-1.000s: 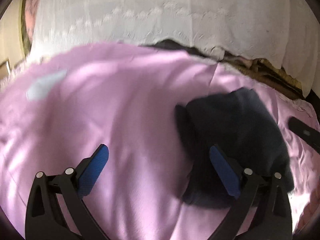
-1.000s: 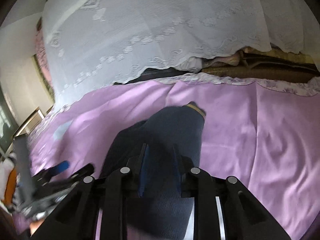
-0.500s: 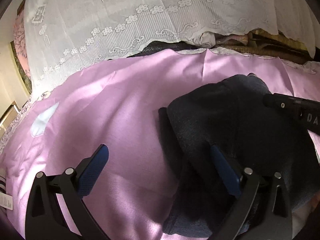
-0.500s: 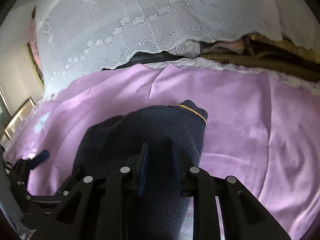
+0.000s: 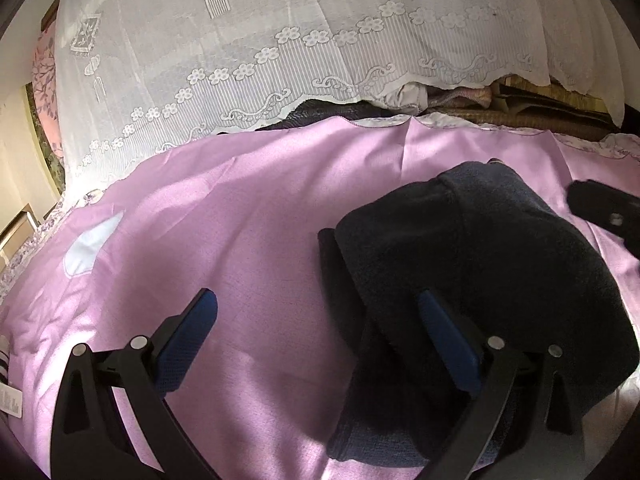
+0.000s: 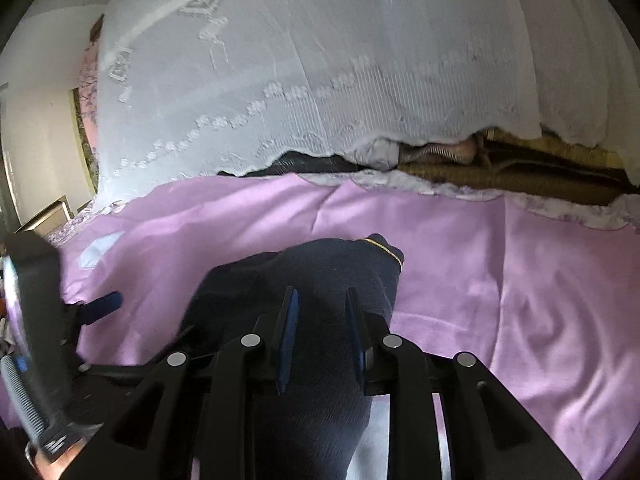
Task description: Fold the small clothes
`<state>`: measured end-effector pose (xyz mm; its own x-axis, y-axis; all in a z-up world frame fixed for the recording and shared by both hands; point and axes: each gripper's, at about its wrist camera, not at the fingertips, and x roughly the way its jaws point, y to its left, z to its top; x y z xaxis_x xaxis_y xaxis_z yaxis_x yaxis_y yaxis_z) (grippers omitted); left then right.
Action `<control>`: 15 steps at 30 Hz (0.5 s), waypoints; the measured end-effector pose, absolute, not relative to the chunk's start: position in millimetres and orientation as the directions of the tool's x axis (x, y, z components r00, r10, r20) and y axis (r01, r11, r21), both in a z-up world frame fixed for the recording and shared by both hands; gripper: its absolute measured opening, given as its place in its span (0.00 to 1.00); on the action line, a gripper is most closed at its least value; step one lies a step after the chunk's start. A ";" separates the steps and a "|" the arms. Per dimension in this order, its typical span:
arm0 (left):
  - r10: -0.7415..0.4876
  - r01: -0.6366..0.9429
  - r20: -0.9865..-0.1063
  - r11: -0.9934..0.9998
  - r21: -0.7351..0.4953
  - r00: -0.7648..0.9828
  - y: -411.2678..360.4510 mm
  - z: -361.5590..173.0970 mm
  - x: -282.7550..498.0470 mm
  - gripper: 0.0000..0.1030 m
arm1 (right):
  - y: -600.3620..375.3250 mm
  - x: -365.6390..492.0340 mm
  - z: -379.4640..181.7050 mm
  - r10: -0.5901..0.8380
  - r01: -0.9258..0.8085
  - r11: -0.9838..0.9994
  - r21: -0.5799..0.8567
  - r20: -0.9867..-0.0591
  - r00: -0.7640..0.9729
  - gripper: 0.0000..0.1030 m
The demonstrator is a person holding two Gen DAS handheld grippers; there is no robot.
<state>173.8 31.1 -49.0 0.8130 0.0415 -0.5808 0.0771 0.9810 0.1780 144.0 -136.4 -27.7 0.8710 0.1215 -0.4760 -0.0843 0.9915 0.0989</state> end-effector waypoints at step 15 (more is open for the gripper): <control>0.034 0.090 -0.604 0.981 0.173 0.796 29.6 -51.1 175.9 0.96 | -151.5 138.8 -62.0 0.129 -0.046 0.987 0.156 -0.577 0.807 0.39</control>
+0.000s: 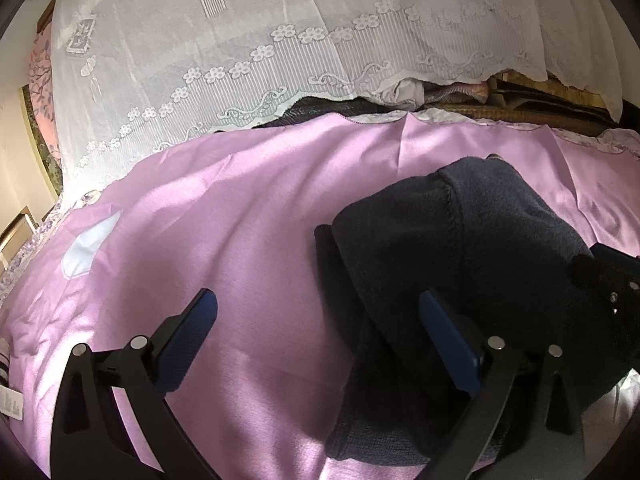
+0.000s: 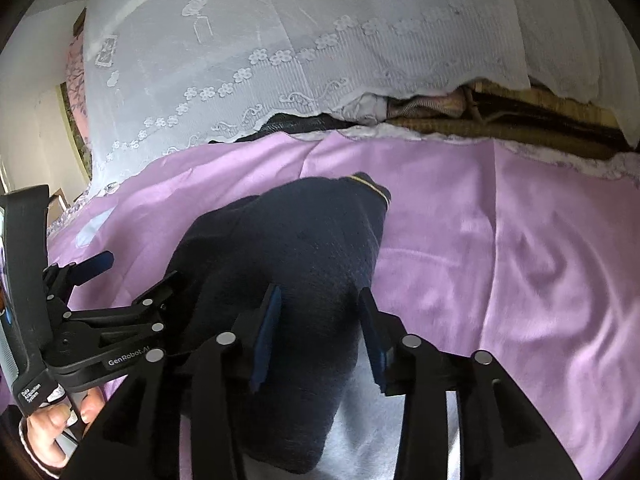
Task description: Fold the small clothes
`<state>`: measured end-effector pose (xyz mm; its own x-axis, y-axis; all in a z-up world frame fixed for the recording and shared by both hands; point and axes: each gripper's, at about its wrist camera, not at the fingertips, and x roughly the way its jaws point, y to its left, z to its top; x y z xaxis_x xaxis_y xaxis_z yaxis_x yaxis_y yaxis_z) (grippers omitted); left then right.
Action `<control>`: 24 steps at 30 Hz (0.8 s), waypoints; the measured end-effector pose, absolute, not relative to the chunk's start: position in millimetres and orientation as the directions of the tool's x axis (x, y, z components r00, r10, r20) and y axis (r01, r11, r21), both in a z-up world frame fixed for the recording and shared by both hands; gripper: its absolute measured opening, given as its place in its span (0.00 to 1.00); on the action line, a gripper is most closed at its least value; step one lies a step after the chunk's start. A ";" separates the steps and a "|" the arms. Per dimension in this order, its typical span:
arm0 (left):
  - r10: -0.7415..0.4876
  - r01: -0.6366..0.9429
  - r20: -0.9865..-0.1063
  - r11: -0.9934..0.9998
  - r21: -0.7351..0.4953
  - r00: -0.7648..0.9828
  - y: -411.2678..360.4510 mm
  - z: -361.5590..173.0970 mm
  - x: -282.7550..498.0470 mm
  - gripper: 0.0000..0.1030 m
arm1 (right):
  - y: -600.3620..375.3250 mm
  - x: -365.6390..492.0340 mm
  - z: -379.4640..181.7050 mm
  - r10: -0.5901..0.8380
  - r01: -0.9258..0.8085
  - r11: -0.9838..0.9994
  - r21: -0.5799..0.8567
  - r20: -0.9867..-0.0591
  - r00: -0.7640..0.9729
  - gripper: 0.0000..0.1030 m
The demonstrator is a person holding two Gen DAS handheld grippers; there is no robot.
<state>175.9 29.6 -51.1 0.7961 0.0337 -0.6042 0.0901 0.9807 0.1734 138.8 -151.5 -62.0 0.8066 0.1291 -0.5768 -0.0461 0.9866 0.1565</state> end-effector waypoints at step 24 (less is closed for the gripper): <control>-0.145 0.176 -0.646 0.984 -0.017 0.750 54.6 -53.7 150.8 0.96 | -152.6 99.0 -60.4 0.123 -0.019 0.982 0.189 -0.559 0.820 0.45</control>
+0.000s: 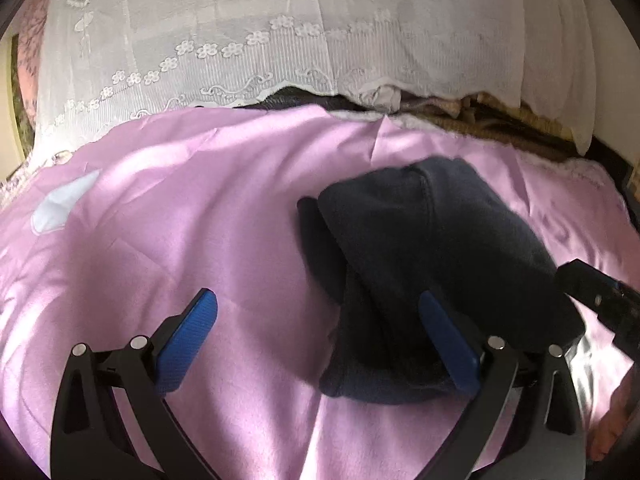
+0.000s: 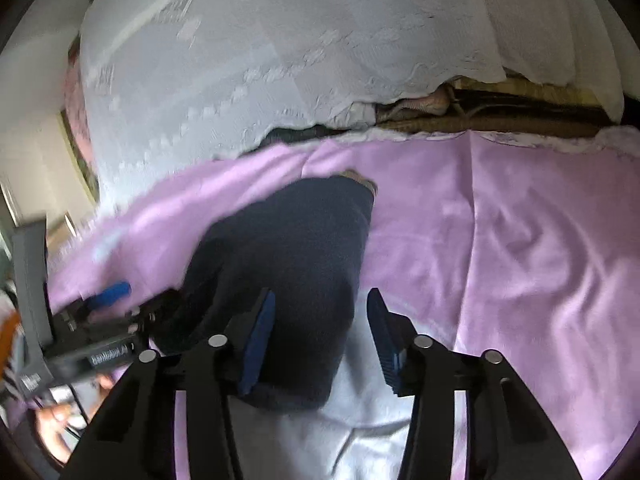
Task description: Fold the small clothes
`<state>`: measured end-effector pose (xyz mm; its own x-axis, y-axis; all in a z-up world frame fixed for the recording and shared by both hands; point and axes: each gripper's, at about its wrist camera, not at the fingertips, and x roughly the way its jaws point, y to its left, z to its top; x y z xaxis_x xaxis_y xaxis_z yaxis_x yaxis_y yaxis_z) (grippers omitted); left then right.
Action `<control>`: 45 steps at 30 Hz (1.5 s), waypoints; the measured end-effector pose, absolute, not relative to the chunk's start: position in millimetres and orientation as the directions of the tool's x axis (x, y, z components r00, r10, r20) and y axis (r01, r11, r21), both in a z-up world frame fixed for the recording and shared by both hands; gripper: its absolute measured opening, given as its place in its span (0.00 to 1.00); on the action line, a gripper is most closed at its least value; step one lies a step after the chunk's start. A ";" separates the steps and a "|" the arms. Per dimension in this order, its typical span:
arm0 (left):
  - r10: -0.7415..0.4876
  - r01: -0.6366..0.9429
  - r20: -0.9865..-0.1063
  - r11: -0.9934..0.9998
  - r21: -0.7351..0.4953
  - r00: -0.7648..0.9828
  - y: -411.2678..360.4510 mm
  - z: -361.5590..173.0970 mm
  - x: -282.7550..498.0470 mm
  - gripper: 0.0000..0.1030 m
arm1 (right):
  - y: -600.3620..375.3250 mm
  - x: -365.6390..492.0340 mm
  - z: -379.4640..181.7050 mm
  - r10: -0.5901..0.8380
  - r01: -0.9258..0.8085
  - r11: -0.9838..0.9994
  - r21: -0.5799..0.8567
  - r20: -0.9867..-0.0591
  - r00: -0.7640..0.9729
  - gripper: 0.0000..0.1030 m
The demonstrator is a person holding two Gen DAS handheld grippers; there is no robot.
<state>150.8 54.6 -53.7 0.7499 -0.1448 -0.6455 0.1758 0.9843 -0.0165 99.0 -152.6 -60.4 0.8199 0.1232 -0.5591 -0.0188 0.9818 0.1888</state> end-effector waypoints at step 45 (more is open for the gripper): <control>-0.640 0.369 -0.632 0.768 -0.523 0.437 47.0 -83.2 219.6 0.95 | -185.7 179.8 -97.9 0.513 -0.099 0.765 0.637 -0.510 0.690 0.68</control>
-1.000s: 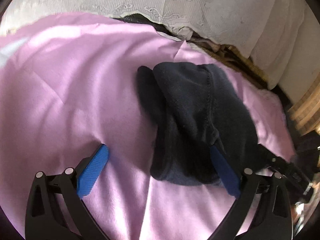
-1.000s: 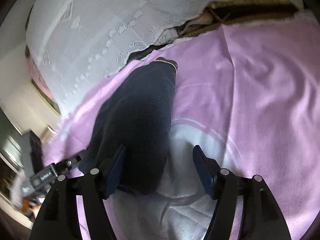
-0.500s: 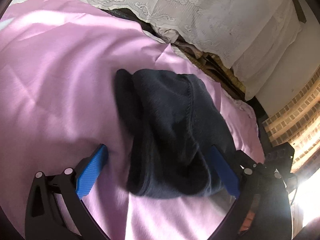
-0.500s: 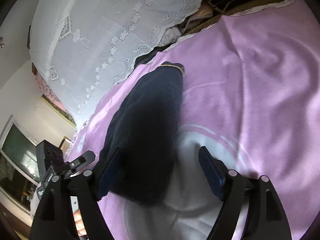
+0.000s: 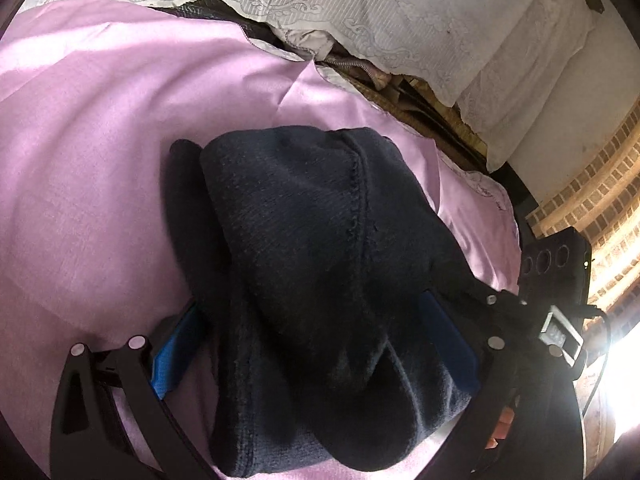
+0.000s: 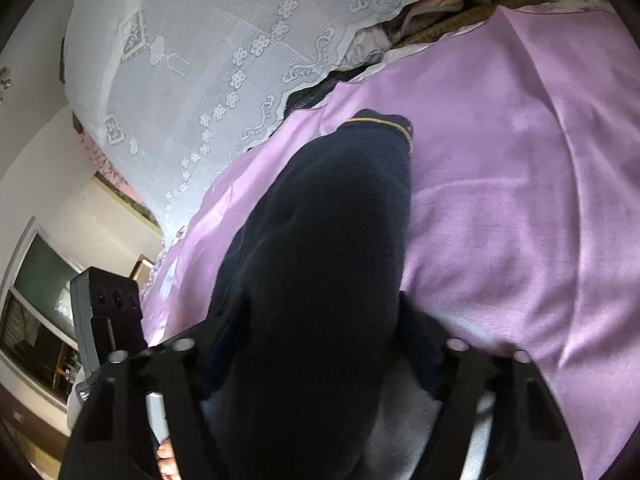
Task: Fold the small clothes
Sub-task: 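Grasp the rolled cardigan with the left gripper and lift it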
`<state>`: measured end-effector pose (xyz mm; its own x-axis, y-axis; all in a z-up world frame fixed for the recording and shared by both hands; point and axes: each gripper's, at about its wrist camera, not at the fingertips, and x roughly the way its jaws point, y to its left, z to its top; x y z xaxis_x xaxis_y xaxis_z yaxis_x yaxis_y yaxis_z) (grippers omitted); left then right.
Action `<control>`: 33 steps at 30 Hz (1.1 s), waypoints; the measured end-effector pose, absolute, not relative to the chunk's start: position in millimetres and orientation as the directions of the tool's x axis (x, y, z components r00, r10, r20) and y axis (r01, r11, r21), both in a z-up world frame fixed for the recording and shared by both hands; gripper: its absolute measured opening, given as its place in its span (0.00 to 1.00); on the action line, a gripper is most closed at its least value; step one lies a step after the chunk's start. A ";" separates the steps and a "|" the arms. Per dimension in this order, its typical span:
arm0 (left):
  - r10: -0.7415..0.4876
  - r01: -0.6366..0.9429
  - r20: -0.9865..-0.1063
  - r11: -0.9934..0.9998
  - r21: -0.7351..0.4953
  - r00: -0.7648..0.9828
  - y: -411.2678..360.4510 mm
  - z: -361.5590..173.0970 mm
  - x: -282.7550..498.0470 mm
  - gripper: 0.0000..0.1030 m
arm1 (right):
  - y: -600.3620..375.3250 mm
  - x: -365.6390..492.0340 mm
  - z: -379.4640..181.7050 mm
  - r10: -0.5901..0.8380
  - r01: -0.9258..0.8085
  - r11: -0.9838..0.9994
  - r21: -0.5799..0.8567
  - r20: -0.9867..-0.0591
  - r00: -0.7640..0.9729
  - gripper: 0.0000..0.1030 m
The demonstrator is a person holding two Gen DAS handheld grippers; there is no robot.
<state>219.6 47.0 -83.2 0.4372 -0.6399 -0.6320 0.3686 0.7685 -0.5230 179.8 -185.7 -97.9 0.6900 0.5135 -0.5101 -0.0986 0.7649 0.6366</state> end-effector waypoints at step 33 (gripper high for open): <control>-0.484 0.323 -0.587 0.874 -0.363 0.648 95.4 -50.6 113.4 0.52 | -99.2 98.3 -55.0 0.410 -0.290 0.909 0.299 -0.517 0.752 0.58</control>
<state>113.4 95.4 -50.6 0.6485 -0.4842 -0.5874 0.3232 0.8738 -0.3634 98.3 -99.2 -55.0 0.7518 0.4098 -0.5167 -0.2897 0.9091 0.2995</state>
